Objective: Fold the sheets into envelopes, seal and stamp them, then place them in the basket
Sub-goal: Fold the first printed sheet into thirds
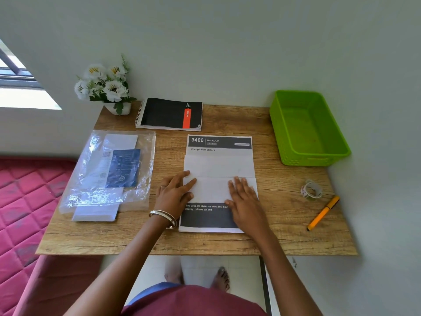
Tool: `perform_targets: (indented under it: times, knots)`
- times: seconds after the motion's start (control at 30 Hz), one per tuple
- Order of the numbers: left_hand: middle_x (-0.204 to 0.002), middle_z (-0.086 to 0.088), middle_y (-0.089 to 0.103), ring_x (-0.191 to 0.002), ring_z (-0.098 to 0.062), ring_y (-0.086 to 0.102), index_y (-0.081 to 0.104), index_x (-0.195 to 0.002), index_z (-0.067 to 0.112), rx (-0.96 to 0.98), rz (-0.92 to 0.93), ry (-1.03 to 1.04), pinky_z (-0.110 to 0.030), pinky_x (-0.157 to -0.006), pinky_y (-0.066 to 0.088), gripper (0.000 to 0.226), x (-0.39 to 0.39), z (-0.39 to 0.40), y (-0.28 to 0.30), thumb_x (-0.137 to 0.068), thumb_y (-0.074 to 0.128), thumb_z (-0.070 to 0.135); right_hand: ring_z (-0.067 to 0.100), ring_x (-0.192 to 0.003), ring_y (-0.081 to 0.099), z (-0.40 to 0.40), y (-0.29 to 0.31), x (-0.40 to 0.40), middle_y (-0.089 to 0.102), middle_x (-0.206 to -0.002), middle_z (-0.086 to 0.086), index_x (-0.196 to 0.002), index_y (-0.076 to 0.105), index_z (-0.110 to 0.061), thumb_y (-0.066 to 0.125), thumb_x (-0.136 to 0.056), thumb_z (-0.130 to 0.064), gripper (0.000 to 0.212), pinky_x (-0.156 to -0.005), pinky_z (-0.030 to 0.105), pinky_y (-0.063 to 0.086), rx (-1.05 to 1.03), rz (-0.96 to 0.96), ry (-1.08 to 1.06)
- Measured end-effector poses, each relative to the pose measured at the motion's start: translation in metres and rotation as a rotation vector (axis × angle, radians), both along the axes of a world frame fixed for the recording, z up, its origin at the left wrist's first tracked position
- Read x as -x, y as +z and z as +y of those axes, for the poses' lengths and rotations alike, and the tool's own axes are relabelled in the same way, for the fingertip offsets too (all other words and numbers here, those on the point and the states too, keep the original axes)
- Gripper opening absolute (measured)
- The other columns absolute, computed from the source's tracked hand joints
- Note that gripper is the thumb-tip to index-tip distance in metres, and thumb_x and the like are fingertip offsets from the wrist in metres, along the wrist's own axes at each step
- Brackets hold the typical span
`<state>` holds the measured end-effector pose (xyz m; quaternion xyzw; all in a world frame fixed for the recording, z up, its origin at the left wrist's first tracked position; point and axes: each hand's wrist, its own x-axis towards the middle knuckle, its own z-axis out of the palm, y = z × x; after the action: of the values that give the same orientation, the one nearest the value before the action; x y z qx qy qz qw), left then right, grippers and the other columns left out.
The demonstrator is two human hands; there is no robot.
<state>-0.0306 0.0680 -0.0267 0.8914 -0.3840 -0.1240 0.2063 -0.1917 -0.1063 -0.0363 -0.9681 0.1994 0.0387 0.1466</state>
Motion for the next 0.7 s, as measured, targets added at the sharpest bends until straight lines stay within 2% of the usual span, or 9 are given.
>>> perform_targets:
  times: [0.1,0.17,0.2,0.23,0.3,0.33,0.4,0.53,0.7]
  knots:
    - [-0.151,0.012,0.023,-0.133,-0.023,0.019,0.043,-0.137,0.036,-0.057,-0.011,-0.027,-0.049,-0.108,0.026,0.044,0.001,0.001,0.004,-0.093,0.049,0.033,0.013,-0.143,-0.018,-0.018,0.0,0.017,-0.013,-0.153,-0.007,-0.145,-0.009,-0.022,-0.023,-0.074,-0.07,0.087,-0.115,0.028,-0.009,-0.025,0.003,-0.07]
    - [-0.154,0.011,0.016,-0.135,-0.025,0.016,0.035,-0.141,0.037,-0.117,-0.026,-0.083,-0.051,-0.108,0.026,0.05,0.0,0.005,0.007,-0.092,0.039,0.047,0.011,-0.142,-0.015,-0.025,0.004,0.02,-0.009,-0.152,-0.007,-0.149,0.0,-0.017,-0.023,-0.07,-0.076,0.101,-0.114,0.026,-0.007,-0.07,-0.013,-0.066]
    - [-0.155,0.011,0.011,-0.135,-0.025,0.014,0.027,-0.143,0.038,-0.178,-0.036,-0.128,-0.051,-0.109,0.026,0.061,-0.002,0.007,0.01,-0.086,0.03,0.06,0.01,-0.141,-0.012,-0.027,0.007,0.02,-0.005,-0.152,-0.006,-0.15,0.009,-0.014,-0.012,-0.077,-0.075,0.097,-0.115,0.025,-0.005,-0.098,-0.029,-0.053]
    - [-0.155,0.011,0.005,-0.136,-0.025,0.011,0.019,-0.145,0.039,-0.243,-0.045,-0.175,-0.05,-0.109,0.024,0.076,-0.003,0.009,0.013,-0.076,0.02,0.07,0.01,-0.142,-0.008,-0.029,0.01,0.021,0.003,-0.154,-0.004,-0.149,0.018,-0.011,0.006,-0.088,-0.068,0.084,-0.115,0.024,-0.001,-0.122,-0.062,-0.04]
    - [-0.155,0.011,-0.002,-0.135,-0.025,0.011,0.006,-0.147,0.039,-0.356,-0.083,-0.243,-0.048,-0.11,0.021,0.094,-0.007,0.01,0.018,-0.062,0.008,0.079,0.01,-0.143,0.004,-0.036,0.015,0.025,0.022,-0.154,0.001,-0.145,0.034,-0.008,0.043,-0.097,-0.042,0.059,-0.115,0.023,0.008,-0.165,-0.134,-0.021]
    - [-0.156,0.008,-0.002,-0.135,-0.026,0.012,0.004,-0.147,0.038,-0.39,-0.111,-0.268,-0.047,-0.11,0.02,0.099,-0.01,0.009,0.02,-0.058,0.005,0.081,0.01,-0.143,0.009,-0.039,0.018,0.028,0.028,-0.153,0.001,-0.143,0.038,-0.009,0.053,-0.095,-0.034,0.056,-0.115,0.022,0.011,-0.187,-0.159,-0.007]
    - [-0.157,0.003,0.004,-0.136,-0.029,0.016,0.006,-0.148,0.034,-0.427,-0.17,-0.305,-0.046,-0.11,0.021,0.104,-0.014,0.003,0.024,-0.056,0.001,0.082,0.008,-0.143,0.013,-0.045,0.02,0.031,0.03,-0.152,-0.002,-0.141,0.041,-0.011,0.059,-0.091,-0.032,0.057,-0.115,0.021,0.013,-0.213,-0.158,0.025]
    - [-0.157,-0.001,0.014,-0.134,-0.03,0.027,0.013,-0.147,0.033,-0.478,-0.334,-0.375,-0.045,-0.108,0.021,0.104,-0.017,-0.001,0.029,-0.059,-0.012,0.083,0.004,-0.142,0.014,-0.051,0.022,0.029,0.03,-0.151,-0.005,-0.142,0.042,-0.013,0.062,-0.089,-0.034,0.06,-0.117,0.023,0.016,-0.261,-0.15,0.04]
    - [-0.157,0.0,0.013,-0.135,-0.031,0.026,0.014,-0.147,0.035,-0.506,-0.353,-0.391,-0.045,-0.104,0.025,0.073,-0.016,-0.004,0.034,-0.084,0.012,0.072,0.001,-0.142,0.012,-0.053,0.022,0.028,0.029,-0.152,-0.007,-0.143,0.041,-0.015,0.063,-0.089,-0.034,0.061,-0.113,0.017,0.012,-0.274,-0.127,0.034]
